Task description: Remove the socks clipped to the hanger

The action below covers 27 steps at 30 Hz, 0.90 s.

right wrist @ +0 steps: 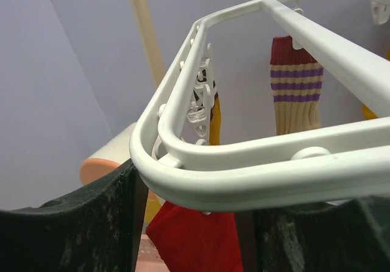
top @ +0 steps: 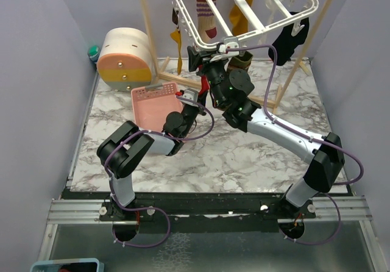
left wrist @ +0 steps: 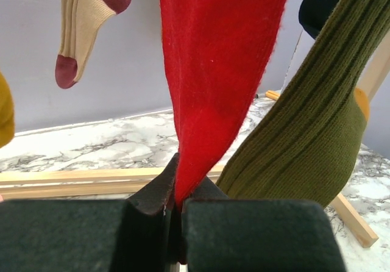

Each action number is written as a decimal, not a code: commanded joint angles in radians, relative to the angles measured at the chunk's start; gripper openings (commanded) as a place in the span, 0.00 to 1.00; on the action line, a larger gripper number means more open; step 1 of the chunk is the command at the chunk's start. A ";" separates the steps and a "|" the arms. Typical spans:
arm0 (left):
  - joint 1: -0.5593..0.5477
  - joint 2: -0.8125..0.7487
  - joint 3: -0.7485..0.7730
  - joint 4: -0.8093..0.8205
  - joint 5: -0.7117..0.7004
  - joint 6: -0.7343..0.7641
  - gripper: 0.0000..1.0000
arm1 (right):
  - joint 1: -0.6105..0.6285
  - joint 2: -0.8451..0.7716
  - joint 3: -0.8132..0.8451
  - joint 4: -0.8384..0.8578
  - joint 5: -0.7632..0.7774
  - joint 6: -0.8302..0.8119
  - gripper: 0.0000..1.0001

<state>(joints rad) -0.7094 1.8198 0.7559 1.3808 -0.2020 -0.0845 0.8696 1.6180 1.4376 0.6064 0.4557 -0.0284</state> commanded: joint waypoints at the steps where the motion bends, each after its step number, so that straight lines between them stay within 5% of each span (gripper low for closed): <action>1: -0.005 0.011 0.004 -0.009 0.007 0.011 0.00 | 0.006 0.020 0.039 0.029 0.014 -0.015 0.55; 13: -0.005 0.004 0.000 -0.022 0.006 0.020 0.00 | 0.006 0.018 0.037 0.035 0.012 -0.010 0.24; 17: -0.004 0.000 0.000 -0.027 0.004 0.022 0.00 | 0.007 0.009 0.031 0.035 0.019 -0.008 0.03; 27: -0.001 -0.069 -0.047 -0.059 -0.082 0.065 0.00 | 0.006 -0.023 0.008 0.034 0.024 -0.005 0.01</action>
<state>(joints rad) -0.7094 1.8160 0.7425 1.3437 -0.2173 -0.0570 0.8696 1.6268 1.4483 0.6159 0.4557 -0.0322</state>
